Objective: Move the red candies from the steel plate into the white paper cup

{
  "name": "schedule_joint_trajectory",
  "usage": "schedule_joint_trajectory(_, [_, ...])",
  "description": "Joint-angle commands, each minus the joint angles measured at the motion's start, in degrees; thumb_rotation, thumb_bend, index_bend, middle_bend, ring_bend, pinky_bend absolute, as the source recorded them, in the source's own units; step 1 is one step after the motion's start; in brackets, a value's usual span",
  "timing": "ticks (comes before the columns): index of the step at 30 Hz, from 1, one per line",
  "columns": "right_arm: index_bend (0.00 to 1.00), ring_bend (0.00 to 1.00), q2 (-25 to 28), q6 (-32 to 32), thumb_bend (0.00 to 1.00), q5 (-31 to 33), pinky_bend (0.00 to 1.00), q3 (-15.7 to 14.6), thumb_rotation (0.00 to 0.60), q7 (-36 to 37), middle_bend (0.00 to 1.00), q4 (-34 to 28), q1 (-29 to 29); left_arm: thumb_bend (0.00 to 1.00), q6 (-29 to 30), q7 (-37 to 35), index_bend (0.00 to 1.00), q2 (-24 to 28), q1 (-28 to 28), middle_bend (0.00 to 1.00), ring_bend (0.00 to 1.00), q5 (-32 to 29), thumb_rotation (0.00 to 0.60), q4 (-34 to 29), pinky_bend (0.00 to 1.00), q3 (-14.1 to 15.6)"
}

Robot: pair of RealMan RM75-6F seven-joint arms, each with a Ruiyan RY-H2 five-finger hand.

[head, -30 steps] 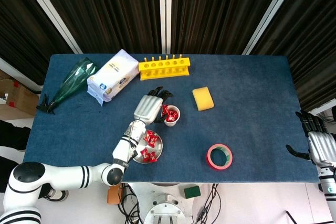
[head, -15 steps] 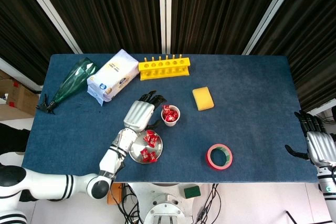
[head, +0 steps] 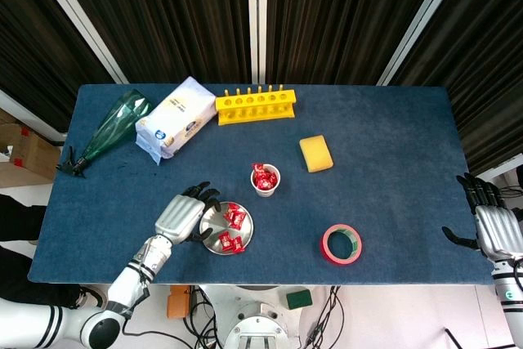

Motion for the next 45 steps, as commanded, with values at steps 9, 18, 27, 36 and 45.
schedule_joint_trajectory(9, [0.00,0.00,0.0,-0.1,0.20,0.0,0.00,0.0,0.600,0.1,0.00,0.1,0.1,0.27,-6.8,-5.6,0.34,1.2,0.9,0.15,0.06,7.3,0.599,0.1,0.17,3.8])
schedule_joint_trajectory(18, [0.00,0.00,0.2,0.2,0.20,-0.1,0.00,0.1,0.600,0.5,0.00,0.1,-0.1,0.28,-7.8,-7.7,0.35,-5.6,0.8,0.15,0.06,12.4,0.600,7.7,0.17,2.6])
schedule_joint_trajectory(27, [0.00,0.00,0.2,-0.3,0.20,0.2,0.00,0.2,0.600,0.6,0.00,0.3,0.1,0.30,-8.8,-7.6,0.39,-8.3,0.7,0.15,0.06,12.3,0.600,10.9,0.17,1.3])
schedule_joint_trajectory(36, [0.00,0.00,-0.1,0.0,0.20,-0.1,0.00,0.2,0.600,0.5,0.00,0.5,0.1,0.30,-9.1,-5.6,0.43,-9.2,1.2,0.16,0.06,11.5,0.600,12.0,0.17,1.2])
schedule_joint_trajectory(45, [0.00,0.00,-0.1,0.1,0.20,0.0,0.00,0.2,0.600,0.3,0.00,0.3,0.0,0.31,-9.5,-4.1,0.45,-9.7,1.3,0.16,0.06,10.3,0.600,12.2,0.17,0.7])
